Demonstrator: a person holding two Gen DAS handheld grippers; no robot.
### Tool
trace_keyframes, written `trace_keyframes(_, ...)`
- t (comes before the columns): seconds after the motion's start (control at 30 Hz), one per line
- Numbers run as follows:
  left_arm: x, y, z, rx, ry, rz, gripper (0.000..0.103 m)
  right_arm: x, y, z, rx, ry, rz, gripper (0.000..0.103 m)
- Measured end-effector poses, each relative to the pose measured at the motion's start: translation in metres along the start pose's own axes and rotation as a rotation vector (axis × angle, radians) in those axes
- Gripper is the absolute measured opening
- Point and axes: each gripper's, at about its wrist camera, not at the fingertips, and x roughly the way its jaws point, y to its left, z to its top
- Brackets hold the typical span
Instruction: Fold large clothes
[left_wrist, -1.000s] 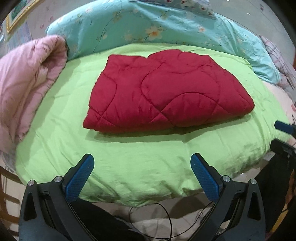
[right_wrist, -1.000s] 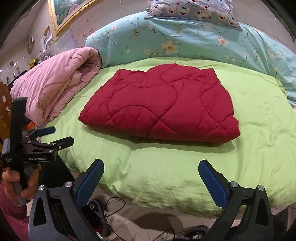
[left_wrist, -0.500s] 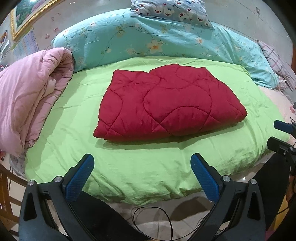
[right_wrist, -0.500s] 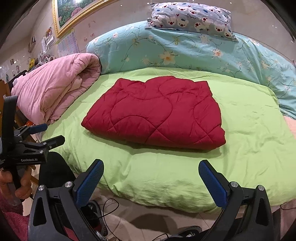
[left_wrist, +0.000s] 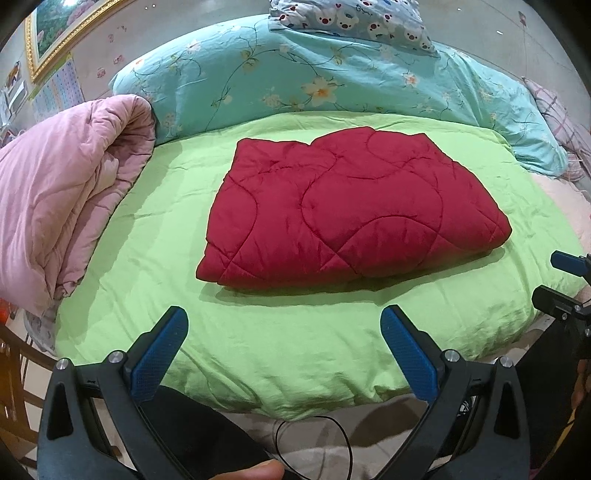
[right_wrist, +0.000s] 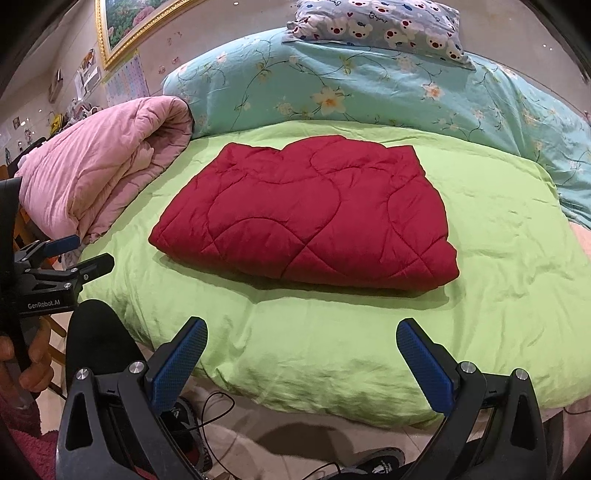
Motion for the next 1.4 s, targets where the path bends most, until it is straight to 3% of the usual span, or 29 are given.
trace_keyframes(1.4,-0.004,0.002,0.013,0.008,-0.03,-0.009,0.103,-0.004,0.005,0.017,-0.036,-0.025,-0.008,0.103)
